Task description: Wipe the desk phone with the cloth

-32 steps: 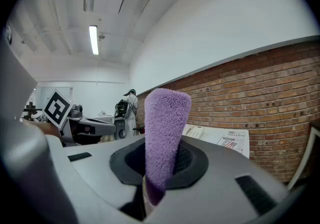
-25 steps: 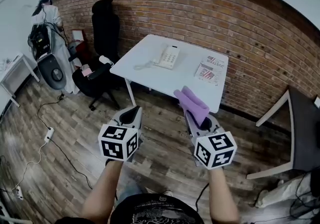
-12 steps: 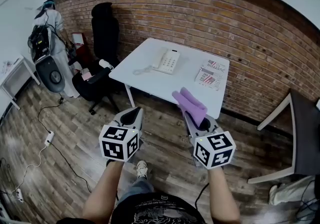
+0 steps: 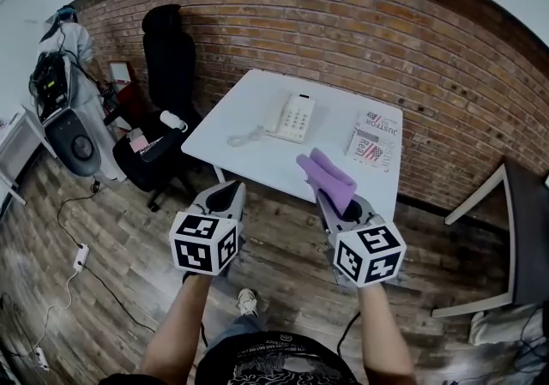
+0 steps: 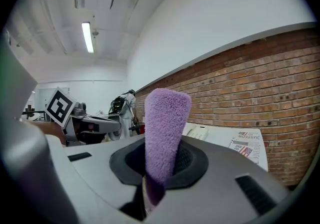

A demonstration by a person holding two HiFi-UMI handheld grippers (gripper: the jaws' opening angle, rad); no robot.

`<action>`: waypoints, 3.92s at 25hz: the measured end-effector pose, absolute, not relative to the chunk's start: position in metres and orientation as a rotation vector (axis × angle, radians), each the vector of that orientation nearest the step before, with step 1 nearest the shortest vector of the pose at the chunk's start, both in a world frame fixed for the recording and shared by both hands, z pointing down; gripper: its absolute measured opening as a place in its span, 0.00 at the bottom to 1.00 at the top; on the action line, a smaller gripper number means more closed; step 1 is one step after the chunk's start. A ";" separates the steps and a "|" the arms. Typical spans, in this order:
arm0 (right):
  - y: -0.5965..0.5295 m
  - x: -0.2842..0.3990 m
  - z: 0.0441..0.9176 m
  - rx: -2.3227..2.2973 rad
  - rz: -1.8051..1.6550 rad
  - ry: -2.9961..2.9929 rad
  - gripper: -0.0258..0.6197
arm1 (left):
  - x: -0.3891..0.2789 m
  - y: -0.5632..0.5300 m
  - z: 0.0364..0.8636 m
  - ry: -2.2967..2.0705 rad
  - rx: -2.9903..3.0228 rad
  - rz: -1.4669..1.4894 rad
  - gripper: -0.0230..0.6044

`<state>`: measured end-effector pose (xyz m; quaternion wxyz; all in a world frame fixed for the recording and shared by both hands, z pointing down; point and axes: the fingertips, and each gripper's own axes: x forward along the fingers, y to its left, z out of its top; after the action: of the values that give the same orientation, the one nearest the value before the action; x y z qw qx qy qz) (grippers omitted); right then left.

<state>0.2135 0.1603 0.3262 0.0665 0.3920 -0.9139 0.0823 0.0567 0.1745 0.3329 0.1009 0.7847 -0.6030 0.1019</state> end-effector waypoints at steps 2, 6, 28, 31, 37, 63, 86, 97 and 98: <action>0.140 0.199 0.327 1.201 0.261 -2.740 0.11 | 0.040 0.154 0.334 -1.759 2.323 0.305 0.04; 0.102 0.175 0.327 1.241 0.285 -2.704 0.11 | 0.008 0.114 0.337 -1.719 2.328 0.305 0.04; -0.013 0.121 0.344 1.507 0.378 -2.520 0.11 | -0.061 -0.024 0.369 -1.452 2.422 0.304 0.04; -0.025 0.129 0.344 1.548 0.387 -2.510 0.11 | -0.055 -0.037 0.369 -1.420 2.441 0.302 0.04; -0.061 0.137 0.349 1.579 0.377 -2.499 0.11 | -0.051 -0.073 0.378 -1.396 2.451 0.316 0.04; -0.321 0.202 0.469 1.562 0.656 -2.353 0.11 | 0.012 -0.272 0.445 -1.341 2.345 0.460 0.04; -0.340 0.183 0.525 1.480 0.800 -2.313 0.11 | 0.007 -0.292 0.467 -1.313 2.317 0.494 0.04; -0.299 0.179 0.526 1.512 0.812 -2.275 0.11 | 0.004 -0.274 0.461 -1.224 2.372 0.502 0.04; -0.296 0.178 0.526 1.514 0.811 -2.271 0.11 | 0.005 -0.273 0.461 -1.216 2.378 0.503 0.04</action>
<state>0.1778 -0.2957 0.5260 0.1466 0.5259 -0.7889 0.2819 0.0045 -0.2728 0.4608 0.2101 0.8555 -0.4375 0.1808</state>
